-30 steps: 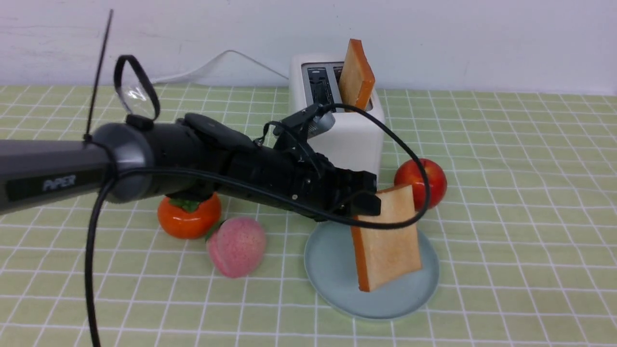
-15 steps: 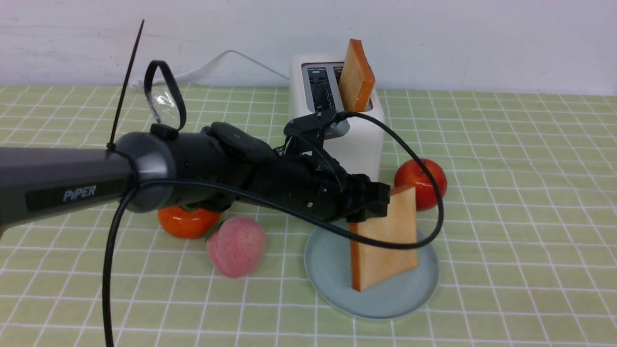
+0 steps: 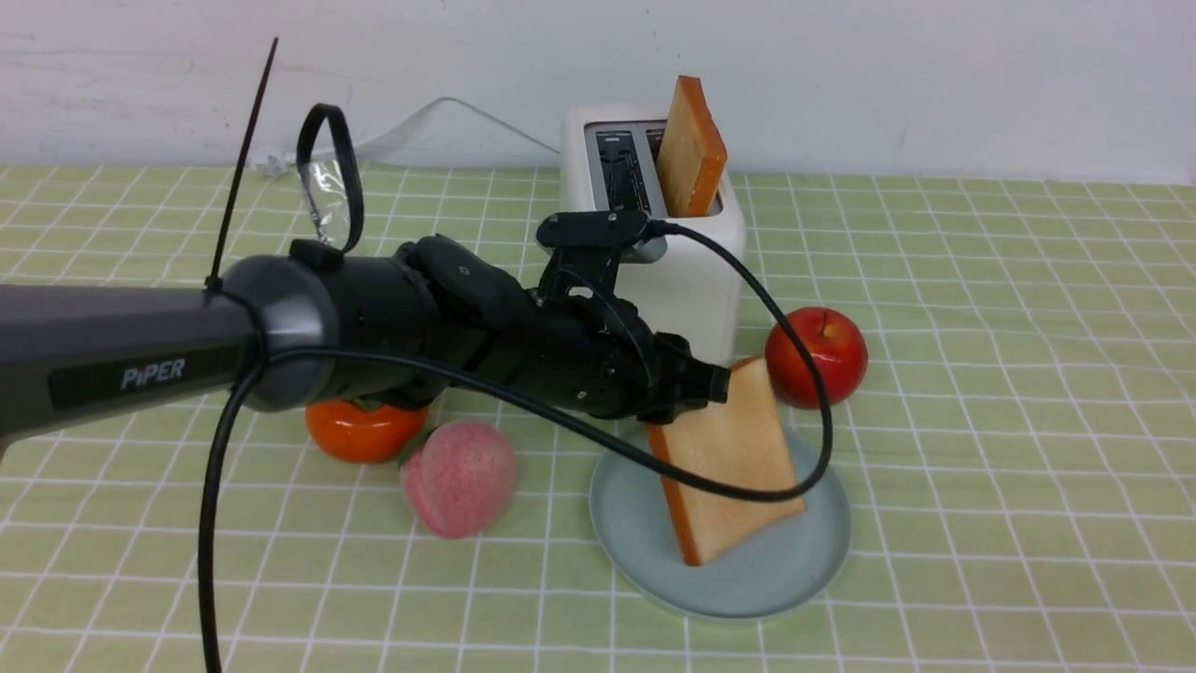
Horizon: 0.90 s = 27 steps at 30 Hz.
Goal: Take toasted bread from bread machine on green coffee tablecloth place on plate.
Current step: 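Place the slice of bread on the plate with the left gripper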
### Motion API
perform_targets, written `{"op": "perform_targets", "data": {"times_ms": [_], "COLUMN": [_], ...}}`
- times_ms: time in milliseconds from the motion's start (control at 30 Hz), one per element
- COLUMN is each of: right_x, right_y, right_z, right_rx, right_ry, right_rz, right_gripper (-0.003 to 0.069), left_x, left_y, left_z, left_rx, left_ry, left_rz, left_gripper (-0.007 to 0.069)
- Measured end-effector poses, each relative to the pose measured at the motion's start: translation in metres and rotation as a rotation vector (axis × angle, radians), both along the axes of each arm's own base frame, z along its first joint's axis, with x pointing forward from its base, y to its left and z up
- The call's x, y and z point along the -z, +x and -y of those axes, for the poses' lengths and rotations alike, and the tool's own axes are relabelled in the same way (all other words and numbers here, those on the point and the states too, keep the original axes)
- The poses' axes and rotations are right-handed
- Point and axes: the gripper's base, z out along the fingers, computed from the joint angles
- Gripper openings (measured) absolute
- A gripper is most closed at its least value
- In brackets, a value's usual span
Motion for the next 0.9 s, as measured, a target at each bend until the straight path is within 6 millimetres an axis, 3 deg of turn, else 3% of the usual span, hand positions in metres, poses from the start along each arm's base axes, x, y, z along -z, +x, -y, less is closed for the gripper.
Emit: {"op": "perform_targets", "data": {"times_ms": [100, 733, 833, 900], "right_x": [0.000, 0.000, 0.000, 0.000], "right_y": [0.000, -0.001, -0.001, -0.002], "right_z": [0.000, -0.002, -0.002, -0.003], "right_rx": [0.000, -0.038, -0.042, -0.050], "right_ry": [0.000, -0.020, -0.024, -0.020], "right_rz": [0.000, 0.013, 0.015, 0.014], "right_gripper": [0.0042, 0.0052, 0.0052, 0.0052], "left_x": [0.000, 0.007, 0.016, 0.021], "left_y": [-0.001, -0.006, -0.004, -0.002], "left_z": [0.000, 0.006, 0.007, 0.007], "left_rx": [0.013, 0.010, 0.000, -0.010], "left_ry": [0.005, -0.081, -0.068, -0.062], "left_rz": [0.000, -0.151, -0.164, -0.169], "left_gripper": [0.0055, 0.0053, 0.0071, 0.0161]}}
